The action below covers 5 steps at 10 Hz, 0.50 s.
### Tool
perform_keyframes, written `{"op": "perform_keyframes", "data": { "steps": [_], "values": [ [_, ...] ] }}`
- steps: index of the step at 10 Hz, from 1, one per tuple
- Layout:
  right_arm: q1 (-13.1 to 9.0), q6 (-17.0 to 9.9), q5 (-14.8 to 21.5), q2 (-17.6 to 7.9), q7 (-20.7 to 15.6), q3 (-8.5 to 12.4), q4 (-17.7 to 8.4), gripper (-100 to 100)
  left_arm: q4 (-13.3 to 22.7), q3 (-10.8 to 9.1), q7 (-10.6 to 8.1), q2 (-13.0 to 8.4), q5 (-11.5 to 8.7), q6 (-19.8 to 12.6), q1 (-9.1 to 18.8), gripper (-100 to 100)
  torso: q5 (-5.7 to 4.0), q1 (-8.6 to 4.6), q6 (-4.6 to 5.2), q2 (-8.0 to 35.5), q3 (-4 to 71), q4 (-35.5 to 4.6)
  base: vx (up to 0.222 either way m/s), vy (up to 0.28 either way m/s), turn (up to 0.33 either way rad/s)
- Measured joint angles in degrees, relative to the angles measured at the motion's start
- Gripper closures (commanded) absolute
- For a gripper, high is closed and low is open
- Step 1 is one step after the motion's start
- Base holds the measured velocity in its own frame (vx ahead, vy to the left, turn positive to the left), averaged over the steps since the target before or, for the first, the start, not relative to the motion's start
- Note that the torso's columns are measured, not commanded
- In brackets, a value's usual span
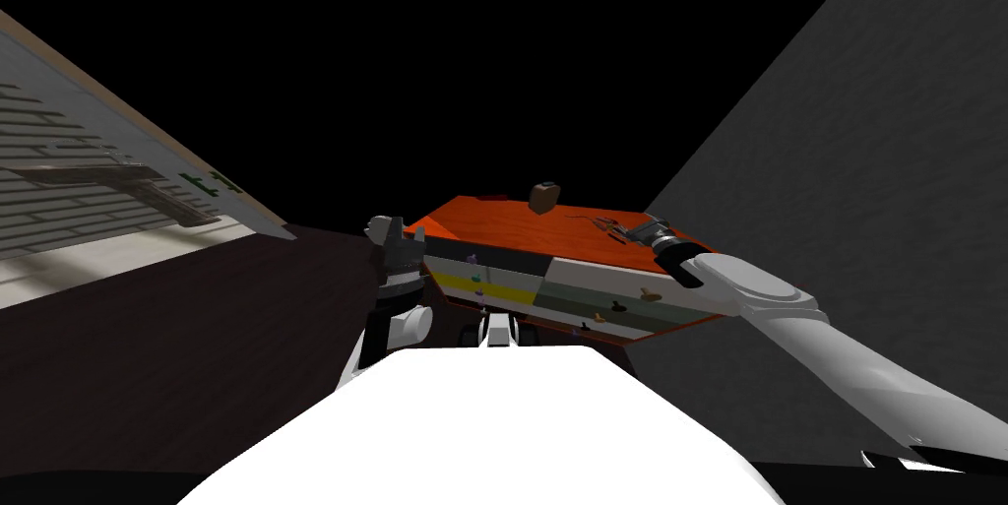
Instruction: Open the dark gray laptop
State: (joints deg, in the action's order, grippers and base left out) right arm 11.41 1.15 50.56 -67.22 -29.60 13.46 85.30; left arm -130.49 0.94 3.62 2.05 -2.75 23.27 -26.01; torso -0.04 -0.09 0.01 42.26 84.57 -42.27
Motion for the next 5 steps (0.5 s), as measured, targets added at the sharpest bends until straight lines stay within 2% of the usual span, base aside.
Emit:
{"op": "perform_keyframes", "data": {
  "steps": [5],
  "values": [
    [0.0,0.0,0.0,0.0,0.0,0.0,0.0,0,0.0,0.0,0.0,0.0,0.0,0.0,0.0,0,0.04,0.1,-0.01,0.0,0.0,0.0,0.0,0.0,0.0]
  ]
}}
